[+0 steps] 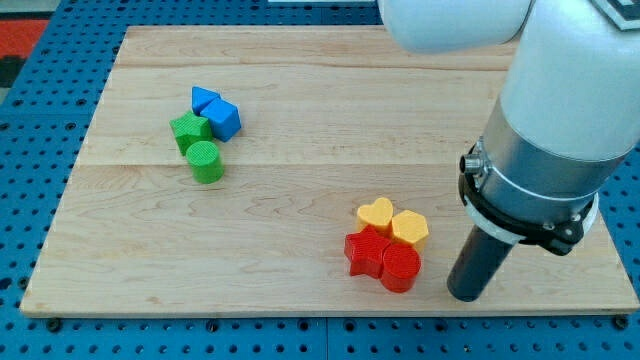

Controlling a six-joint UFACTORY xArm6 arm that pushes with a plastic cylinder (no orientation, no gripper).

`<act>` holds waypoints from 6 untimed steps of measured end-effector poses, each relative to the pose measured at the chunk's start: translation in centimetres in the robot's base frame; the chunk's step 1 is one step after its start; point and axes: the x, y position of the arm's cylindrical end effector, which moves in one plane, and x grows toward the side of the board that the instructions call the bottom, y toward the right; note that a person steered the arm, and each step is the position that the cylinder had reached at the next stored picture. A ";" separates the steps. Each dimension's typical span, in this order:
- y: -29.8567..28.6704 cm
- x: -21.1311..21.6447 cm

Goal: Push red circle along with red star closer to the green circle

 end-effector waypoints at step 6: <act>-21.8 -3.9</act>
